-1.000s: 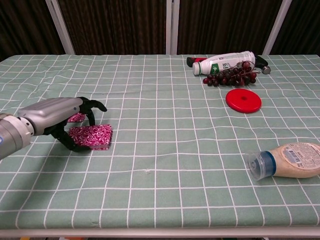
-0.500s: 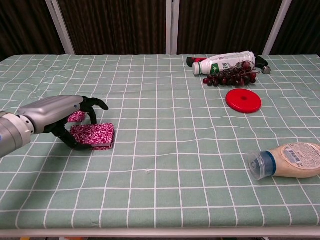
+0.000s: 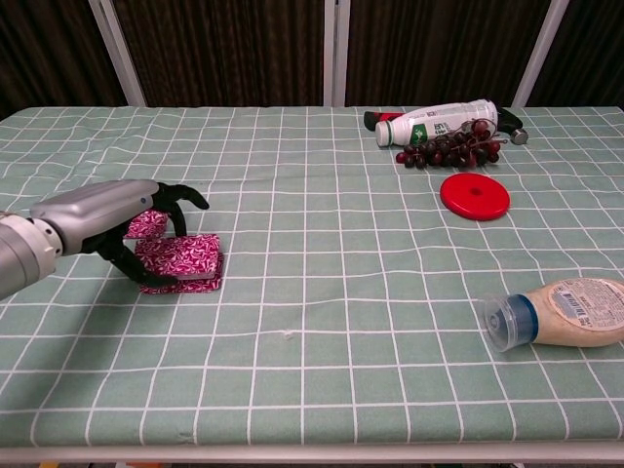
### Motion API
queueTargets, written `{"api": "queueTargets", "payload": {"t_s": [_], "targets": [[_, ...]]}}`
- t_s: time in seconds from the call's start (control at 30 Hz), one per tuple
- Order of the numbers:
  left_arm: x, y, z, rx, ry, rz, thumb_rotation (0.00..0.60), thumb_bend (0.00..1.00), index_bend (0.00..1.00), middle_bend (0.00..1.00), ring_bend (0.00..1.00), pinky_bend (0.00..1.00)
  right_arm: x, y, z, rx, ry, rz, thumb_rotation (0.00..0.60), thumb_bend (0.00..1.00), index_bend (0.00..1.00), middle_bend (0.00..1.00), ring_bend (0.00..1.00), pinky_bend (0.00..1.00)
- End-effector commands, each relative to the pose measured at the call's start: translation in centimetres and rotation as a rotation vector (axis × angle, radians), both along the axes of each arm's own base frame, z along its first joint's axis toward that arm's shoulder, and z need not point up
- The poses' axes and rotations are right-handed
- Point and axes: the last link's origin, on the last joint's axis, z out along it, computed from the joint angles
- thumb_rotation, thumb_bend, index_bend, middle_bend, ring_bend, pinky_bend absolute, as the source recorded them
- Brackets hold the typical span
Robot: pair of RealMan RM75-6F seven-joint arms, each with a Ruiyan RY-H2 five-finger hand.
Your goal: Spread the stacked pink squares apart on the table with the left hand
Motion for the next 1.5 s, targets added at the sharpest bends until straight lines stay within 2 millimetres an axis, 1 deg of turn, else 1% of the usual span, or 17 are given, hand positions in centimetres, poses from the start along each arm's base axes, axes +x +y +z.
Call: {"api": "queueTargets", "payload": {"t_s": [0.03, 0.2, 0.33, 0.63, 0.8, 0.97, 1.1, 1.3, 1.5], "targets": [[0.0, 0.1, 0.2, 0.004, -0.001, 0.0, 0.6, 0.23, 0.18, 0.44, 0.09, 0.07, 0.0, 0.0, 0.0, 0.001, 0.0, 0.001, 0.6, 0.17, 0.0, 0.0, 0.0, 0.0], [0.0, 0.5, 0.8, 0.019, -0.006, 0.006, 0.6, 0.23, 0.18, 0.44, 0.09, 0.07, 0.2, 0.0, 0.0, 0.002, 0.0, 0.005, 0.6, 0.17, 0.0, 0.0, 0.0, 0.0], [-0.3, 0.4, 2.0, 0.047, -0.012, 0.008, 0.6, 0.23, 0.19, 0.44, 0.09, 0.07, 0.3, -0.1, -0.1, 0.003, 0.0, 0.005, 0.6, 0.17, 0.0, 0.0, 0.0, 0.0], [-3.6, -2.0, 5.8, 0.106, -0.001, 0.062, 0.6, 0.23, 0.19, 0.45, 0.1, 0.07, 0.5, -0.2, -0.4, 0.013, 0.003, 0.009, 0.6, 0.17, 0.0, 0.0, 0.0, 0.0], [-5.2, -3.6, 7.1, 0.118, 0.012, 0.085, 0.6, 0.23, 0.19, 0.46, 0.1, 0.07, 0.7, -0.2, -0.7, 0.02, 0.007, 0.014, 0.6, 0.17, 0.0, 0.0, 0.0, 0.0], [-6.2, -4.6, 7.0, 0.11, 0.016, 0.1, 0.6, 0.23, 0.19, 0.46, 0.1, 0.07, 0.8, -0.3, -1.0, 0.029, 0.01, 0.012, 0.6, 0.17, 0.0, 0.0, 0.0, 0.0], [-6.7, -5.2, 6.1, 0.09, 0.024, 0.103, 0.6, 0.23, 0.19, 0.46, 0.11, 0.07, 0.8, -0.3, -1.0, 0.027, 0.012, 0.009, 0.6, 0.17, 0.0, 0.0, 0.0, 0.0], [-7.5, -5.3, 4.9, 0.072, 0.042, 0.11, 0.6, 0.23, 0.19, 0.46, 0.11, 0.08, 0.5, -0.2, -0.7, 0.02, 0.015, 0.002, 0.6, 0.17, 0.0, 0.0, 0.0, 0.0], [-8.4, -5.1, 4.6, 0.068, 0.07, 0.113, 0.6, 0.23, 0.19, 0.45, 0.11, 0.08, 0.4, -0.2, -0.7, 0.021, 0.012, -0.001, 0.6, 0.17, 0.0, 0.0, 0.0, 0.0]]}}
